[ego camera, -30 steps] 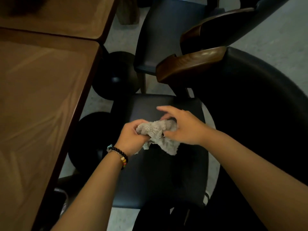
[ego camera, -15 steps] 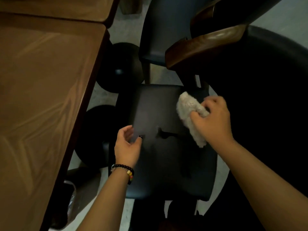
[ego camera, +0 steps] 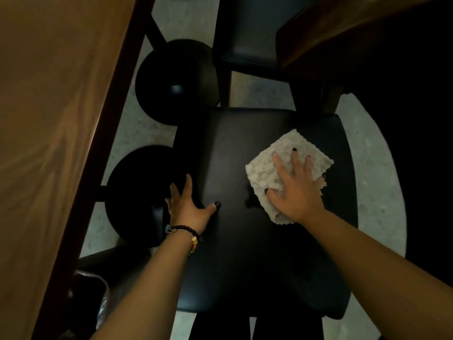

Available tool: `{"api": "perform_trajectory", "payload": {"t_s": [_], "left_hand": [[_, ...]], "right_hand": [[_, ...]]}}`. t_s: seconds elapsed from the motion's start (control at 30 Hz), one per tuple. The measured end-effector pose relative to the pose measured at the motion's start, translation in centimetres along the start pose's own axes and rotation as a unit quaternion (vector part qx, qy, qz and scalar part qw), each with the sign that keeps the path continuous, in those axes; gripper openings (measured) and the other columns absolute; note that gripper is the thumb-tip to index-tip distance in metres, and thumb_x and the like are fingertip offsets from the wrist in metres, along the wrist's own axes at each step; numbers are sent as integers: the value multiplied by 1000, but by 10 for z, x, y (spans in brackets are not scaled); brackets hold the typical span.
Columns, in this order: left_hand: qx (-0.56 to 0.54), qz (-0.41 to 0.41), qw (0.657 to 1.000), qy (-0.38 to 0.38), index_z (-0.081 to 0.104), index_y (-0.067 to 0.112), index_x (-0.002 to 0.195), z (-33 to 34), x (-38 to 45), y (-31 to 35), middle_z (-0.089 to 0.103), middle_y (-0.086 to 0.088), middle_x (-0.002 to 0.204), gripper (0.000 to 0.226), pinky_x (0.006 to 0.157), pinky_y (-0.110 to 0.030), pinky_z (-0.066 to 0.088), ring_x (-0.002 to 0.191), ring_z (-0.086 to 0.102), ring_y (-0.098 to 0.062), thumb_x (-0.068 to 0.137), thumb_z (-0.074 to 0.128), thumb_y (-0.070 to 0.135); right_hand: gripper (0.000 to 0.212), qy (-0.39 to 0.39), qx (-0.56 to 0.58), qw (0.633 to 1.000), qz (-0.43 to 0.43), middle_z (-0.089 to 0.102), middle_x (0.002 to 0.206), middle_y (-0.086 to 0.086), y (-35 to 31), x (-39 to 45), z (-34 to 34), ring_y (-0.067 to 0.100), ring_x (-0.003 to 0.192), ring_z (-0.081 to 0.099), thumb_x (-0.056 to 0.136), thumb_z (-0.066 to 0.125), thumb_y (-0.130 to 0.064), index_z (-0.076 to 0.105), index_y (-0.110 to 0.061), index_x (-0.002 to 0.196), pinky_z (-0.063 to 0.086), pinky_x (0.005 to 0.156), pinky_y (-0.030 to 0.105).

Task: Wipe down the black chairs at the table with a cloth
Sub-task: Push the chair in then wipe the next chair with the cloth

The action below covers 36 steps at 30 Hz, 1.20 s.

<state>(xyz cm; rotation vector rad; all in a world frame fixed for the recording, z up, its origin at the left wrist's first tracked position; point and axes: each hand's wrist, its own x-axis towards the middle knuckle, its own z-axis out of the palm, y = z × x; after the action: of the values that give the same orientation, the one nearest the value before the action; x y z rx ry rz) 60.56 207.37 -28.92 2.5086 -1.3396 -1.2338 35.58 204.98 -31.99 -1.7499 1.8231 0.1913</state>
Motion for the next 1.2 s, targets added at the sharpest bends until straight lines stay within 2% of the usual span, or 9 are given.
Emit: {"api": "perform_trajectory", "payload": {"t_s": [0.13, 0.3, 0.53, 0.6, 0.73, 0.8, 0.93, 1.03, 1.2], "left_hand": [[95, 3, 995, -14, 4, 38, 153, 3, 9, -1, -10, -10, 162, 111, 118, -51, 14, 146, -5, -42, 72, 80, 47], [133, -1, 991, -10, 4, 40, 153, 6, 14, -2, -9, -9, 162, 112, 114, -59, 22, 145, -2, -44, 72, 81, 47], [138, -2, 990, 18, 0, 37, 153, 6, 9, -7, -4, -5, 162, 117, 114, -56, 24, 147, 5, -38, 69, 81, 51], [134, -8, 990, 33, -2, 37, 153, 5, 10, -11, -2, -4, 163, 123, 115, -52, 23, 147, 7, -37, 64, 82, 55], [100, -35, 994, 20, -5, 43, 151, 5, 21, -15, -6, -3, 162, 133, 114, -55, 21, 147, 2, -39, 55, 86, 57], [99, -37, 994, 21, -5, 45, 150, 6, 23, -15, -6, -2, 163, 134, 113, -55, 22, 147, 4, -38, 53, 87, 58], [107, -45, 993, 27, -7, 48, 148, 9, 24, -16, -7, 3, 162, 135, 109, -58, 27, 147, 5, -37, 51, 87, 59], [113, -48, 992, 31, -6, 48, 148, 9, 23, -16, -7, 3, 162, 135, 107, -61, 29, 147, 6, -37, 51, 86, 60], [116, -39, 992, 37, -6, 46, 149, 9, 19, -16, -5, 4, 162, 133, 109, -54, 31, 147, 8, -35, 53, 85, 62]], "right_hand": [[83, 25, -6, 999, 44, -25, 158, 0, -20, 15, 7, 40, 144, -23, 88, 42, -65, -12, -49, 149, -3, 108, 72], [69, 108, 22, 994, 9, 1, 163, 4, -40, 3, 29, 34, 148, -13, 96, 54, -19, 20, -30, 155, -4, 118, 50], [93, -91, -125, 948, -278, -24, 159, -4, -21, -36, 28, 24, 140, -31, 90, 62, -14, -4, -31, 154, -10, 116, 43], [89, -128, -75, 935, -321, -19, 159, -3, -8, -19, 5, 23, 147, -20, 90, 64, -12, 2, -31, 151, -11, 118, 44], [52, 106, 195, 971, -87, 29, 156, 18, 20, 43, -53, 34, 144, 26, 98, 50, -9, 37, -12, 149, 20, 119, 48], [57, 124, 95, 987, 25, 17, 160, 17, 31, 63, -59, 41, 146, 13, 98, 49, -13, 30, -20, 151, 14, 117, 58], [57, 181, 107, 976, 63, 22, 159, 16, 28, 70, -35, 40, 147, 11, 95, 47, -4, 36, -19, 149, 11, 116, 62], [55, 165, 117, 979, -8, 31, 154, 23, -6, 49, -12, 42, 145, 18, 91, 48, 5, 46, -11, 144, 13, 118, 58], [60, 38, 36, 960, -275, 26, 158, 13, -25, 18, 1, 33, 149, 11, 89, 55, 5, 44, -17, 144, 4, 121, 53]]}}
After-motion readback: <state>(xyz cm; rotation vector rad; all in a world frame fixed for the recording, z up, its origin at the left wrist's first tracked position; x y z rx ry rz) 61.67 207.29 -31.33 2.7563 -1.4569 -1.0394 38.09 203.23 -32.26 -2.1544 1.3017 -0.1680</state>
